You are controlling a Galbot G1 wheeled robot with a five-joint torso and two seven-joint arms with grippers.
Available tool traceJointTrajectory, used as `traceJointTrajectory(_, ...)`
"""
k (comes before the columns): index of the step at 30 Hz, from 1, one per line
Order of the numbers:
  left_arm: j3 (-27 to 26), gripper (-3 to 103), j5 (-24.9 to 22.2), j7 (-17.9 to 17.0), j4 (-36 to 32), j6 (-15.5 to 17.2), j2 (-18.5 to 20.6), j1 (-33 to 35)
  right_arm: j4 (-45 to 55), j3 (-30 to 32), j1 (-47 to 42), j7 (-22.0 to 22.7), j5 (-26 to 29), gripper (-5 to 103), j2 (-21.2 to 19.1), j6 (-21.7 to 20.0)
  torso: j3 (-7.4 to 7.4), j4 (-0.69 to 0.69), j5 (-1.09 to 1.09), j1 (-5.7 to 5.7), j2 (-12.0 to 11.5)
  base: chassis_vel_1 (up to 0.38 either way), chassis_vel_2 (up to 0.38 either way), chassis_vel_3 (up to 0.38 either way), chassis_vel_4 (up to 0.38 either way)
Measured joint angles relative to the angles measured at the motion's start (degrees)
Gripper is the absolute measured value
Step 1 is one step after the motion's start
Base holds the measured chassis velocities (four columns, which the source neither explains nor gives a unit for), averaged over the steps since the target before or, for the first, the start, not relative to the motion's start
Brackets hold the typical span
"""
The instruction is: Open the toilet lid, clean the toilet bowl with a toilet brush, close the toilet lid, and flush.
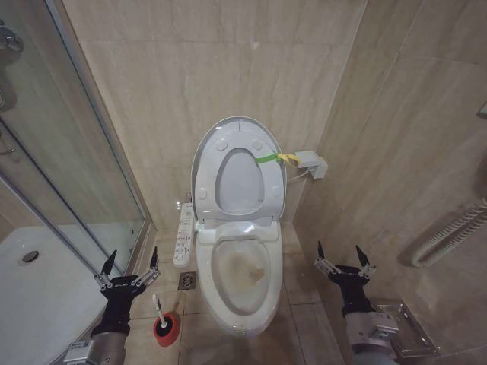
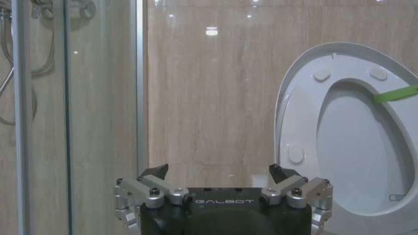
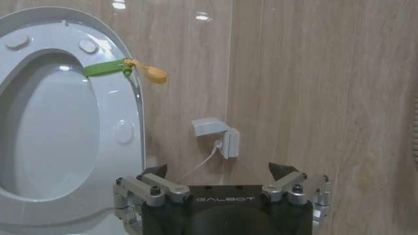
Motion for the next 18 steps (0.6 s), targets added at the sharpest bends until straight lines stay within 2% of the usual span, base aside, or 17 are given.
traceJointTrajectory(18,0.0,100,0.0,0.0,0.0,0.0,0.0,0.0,0.1,-0.1,0.5,-0.1,0.5,100,-0.1,-0.5,0.0,0.0,0.0,0.0,0.0,0.0,0.0,0.0,0.0)
